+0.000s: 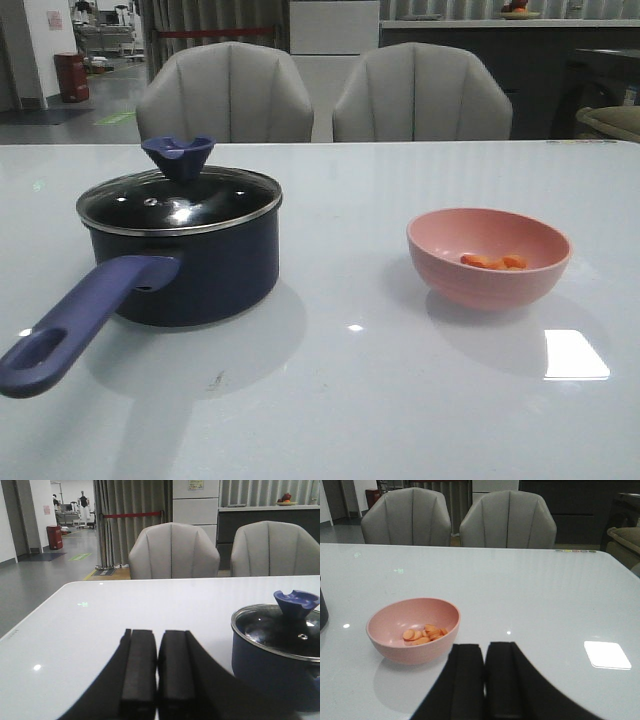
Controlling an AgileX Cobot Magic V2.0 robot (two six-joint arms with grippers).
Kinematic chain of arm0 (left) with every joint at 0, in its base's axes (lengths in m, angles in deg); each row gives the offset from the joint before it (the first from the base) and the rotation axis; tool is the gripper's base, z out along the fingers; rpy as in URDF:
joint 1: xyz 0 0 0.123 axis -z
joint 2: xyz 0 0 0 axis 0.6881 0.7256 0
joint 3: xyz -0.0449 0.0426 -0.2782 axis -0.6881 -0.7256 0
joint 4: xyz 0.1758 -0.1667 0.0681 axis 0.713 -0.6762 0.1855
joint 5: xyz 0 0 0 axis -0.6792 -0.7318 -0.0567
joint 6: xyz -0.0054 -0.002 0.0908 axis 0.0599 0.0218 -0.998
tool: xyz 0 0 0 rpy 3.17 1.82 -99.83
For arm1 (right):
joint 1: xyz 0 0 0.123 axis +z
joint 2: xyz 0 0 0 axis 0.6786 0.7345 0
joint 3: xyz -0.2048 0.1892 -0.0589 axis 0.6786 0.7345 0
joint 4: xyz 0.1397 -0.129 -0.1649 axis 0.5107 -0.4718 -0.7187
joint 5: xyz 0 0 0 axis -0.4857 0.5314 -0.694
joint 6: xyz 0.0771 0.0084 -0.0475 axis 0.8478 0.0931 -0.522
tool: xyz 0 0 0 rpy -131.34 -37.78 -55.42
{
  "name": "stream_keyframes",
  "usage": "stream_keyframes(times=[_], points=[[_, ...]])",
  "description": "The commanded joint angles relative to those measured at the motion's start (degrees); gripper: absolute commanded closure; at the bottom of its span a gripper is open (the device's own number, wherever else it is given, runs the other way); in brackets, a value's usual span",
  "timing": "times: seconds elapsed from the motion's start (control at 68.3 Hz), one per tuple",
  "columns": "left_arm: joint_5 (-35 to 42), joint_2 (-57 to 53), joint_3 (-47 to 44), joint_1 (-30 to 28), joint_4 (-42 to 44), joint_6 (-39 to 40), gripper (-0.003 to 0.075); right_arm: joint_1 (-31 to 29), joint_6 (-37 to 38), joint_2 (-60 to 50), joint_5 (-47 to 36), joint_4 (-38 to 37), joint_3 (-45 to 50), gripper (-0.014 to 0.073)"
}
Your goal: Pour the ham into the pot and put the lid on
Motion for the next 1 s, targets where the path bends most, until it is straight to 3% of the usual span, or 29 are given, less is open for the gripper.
stream_keyframes(times=[0.0, 0.732, 0.981], points=[[4.6, -1.1, -1.2, 0.1, -0.4, 0.5, 0.0599, -0.4, -0.3, -1.1, -4.9, -0.7, -0.4, 0.0437], [5.7, -1.1, -1.2, 0.1, -0.4, 0.5, 0.0599, -0.4, -0.3, -1.1, -4.9, -0.7, -0.4, 0.0437], [20.0, -1.0, -0.8, 0.1, -0.4, 0.5, 0.0599, -0.4, -0.3, -1.1, -4.9, -0.7, -0.4, 0.0437]])
